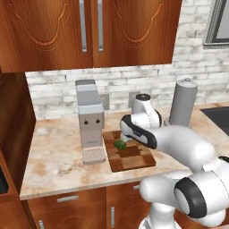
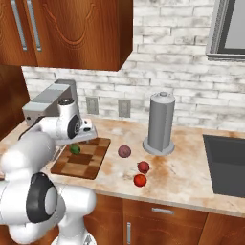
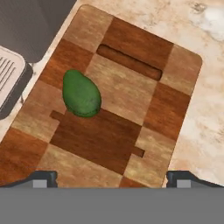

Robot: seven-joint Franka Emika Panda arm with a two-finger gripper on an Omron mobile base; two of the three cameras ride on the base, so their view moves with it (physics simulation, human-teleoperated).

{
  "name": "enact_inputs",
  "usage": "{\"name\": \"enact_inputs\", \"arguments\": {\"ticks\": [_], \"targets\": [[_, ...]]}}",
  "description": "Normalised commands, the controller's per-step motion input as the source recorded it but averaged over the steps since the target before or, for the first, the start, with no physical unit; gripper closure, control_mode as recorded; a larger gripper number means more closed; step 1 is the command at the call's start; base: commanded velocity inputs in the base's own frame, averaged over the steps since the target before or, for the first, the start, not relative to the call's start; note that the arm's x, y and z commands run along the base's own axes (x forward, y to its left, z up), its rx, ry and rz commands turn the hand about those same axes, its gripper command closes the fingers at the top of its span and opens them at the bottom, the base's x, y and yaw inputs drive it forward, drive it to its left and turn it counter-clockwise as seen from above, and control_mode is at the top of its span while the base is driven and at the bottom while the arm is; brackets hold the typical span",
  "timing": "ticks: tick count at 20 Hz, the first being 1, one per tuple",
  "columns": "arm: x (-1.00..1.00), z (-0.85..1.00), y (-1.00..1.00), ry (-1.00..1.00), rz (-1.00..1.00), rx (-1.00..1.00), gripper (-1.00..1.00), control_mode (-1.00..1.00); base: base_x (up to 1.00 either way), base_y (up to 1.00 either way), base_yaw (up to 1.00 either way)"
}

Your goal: Place the avocado, onion, tomato, and bell pepper on the cutting board.

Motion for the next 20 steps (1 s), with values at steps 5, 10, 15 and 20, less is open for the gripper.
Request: {"name": "enact_inputs", "arguments": {"ticks": [5, 10, 15, 20], "targets": [[-0.60, 0.20, -1.00, -0.01, -0.32, 0.00, -1.00, -1.00, 0.00, 0.00, 0.00], [-0.32, 0.16, -0.98, 0.00, -0.39, 0.00, -1.00, -1.00, 0.00, 0.00, 0.00], [-0.09, 0.13, -0.88, 0.00, -0.33, 0.04, -1.00, -1.00, 0.00, 0.00, 0.00], [-0.03, 0.12, -0.82, 0.00, -0.29, 0.05, -1.00, -1.00, 0.00, 0.00, 0.00]]}}
